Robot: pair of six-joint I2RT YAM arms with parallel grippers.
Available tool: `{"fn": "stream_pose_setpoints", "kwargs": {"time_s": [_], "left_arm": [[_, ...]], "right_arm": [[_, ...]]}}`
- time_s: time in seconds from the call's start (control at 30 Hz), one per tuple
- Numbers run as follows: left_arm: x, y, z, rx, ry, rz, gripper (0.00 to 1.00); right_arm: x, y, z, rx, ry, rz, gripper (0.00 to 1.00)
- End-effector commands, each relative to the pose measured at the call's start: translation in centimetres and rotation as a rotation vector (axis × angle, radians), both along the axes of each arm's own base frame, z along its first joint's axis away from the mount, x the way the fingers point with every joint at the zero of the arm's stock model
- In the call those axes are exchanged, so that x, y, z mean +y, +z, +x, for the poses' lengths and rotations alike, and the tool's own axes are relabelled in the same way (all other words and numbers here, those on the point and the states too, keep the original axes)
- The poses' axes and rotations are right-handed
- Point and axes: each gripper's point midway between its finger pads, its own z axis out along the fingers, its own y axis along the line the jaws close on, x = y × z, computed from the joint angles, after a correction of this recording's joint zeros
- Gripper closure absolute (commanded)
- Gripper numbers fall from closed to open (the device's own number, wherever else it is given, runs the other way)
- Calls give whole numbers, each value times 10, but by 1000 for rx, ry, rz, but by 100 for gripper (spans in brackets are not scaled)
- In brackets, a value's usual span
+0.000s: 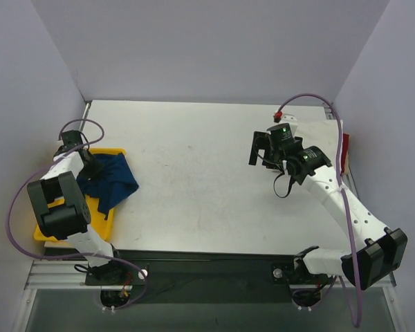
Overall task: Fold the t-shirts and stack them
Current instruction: Grab crumpled tshirt from bin with the left arm, then move the tshirt to the center of the board
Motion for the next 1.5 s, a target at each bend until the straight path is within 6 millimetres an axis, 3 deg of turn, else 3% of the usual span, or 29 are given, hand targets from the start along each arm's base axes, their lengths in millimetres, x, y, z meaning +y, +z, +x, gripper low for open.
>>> {"fn": "stream_pose_setpoints", "kwargs": {"time_s": [0.0,0.03,0.1,0.13,0.2,0.23,0.3,0.37,0.6,0.67,0.77,0.83,0.9,0.93,0.97,1.0,1.03,1.1,1.13,1.27,1.33,1.37,1.4,1.47], "left_arm": [[-24,73,22,-198,-30,-102,100],[-25,103,26,-264,-32,-86,100],[-24,129,22,-289,-23,-52,100],[-23,161,24,-350,-25,-17,100],[-26,184,17,-368,-25,11,100],[-29,211,15,-428,-35,31,100],[-40,233,11,-476,-58,34,100],[-53,268,6,-568,-85,42,100],[-133,375,-18,-903,-316,2,100],[-160,395,-28,-977,-387,-70,100],[-202,406,-35,-1010,-507,-197,100],[-222,394,-30,-974,-566,-250,100],[-253,374,-30,-906,-662,-314,79],[-265,349,-19,-827,-690,-345,66],[-282,323,-21,-731,-732,-385,42],[-290,302,-19,-652,-745,-397,37],[-297,260,-8,-515,-755,-393,32],[-309,204,-14,-274,-781,-372,32],[-306,186,-24,-188,-807,-329,32],[-302,164,-36,-133,-822,-231,30],[-297,166,-46,-160,-800,-240,30],[-295,166,-47,-177,-793,-239,30],[-292,148,-59,-135,-784,-246,30],[-288,143,-72,-137,-767,-266,30]], "right_arm": [[-4,14,-1,-45,-12,24,1],[-5,12,-2,-44,-16,23,1],[-8,13,-5,-49,-22,28,1],[-9,13,-6,-51,-26,28,1],[-11,12,-9,-55,-30,33,1],[-11,11,-10,-55,-31,35,1],[-13,12,-13,-61,-32,35,1],[-15,13,-16,-67,-35,39,1],[-23,18,-25,-95,-48,51,1],[-26,19,-29,-109,-55,56,1],[-29,19,-35,-116,-64,67,1],[-30,18,-37,-119,-70,72,1],[-31,16,-40,-118,-78,85,1],[-31,15,-41,-116,-82,90,1],[-31,12,-43,-111,-82,92,1],[-30,9,-44,-101,-80,103,1],[-29,7,-46,-96,-77,109,1],[-26,2,-49,-77,-59,116,1],[-22,0,-52,-64,-39,126,1],[-11,-16,-60,-3,15,142,2],[-3,-20,-62,18,51,143,3],[3,-25,-62,40,77,137,4],[12,-26,-65,53,112,133,4],[28,-32,-64,83,177,116,5]]}}
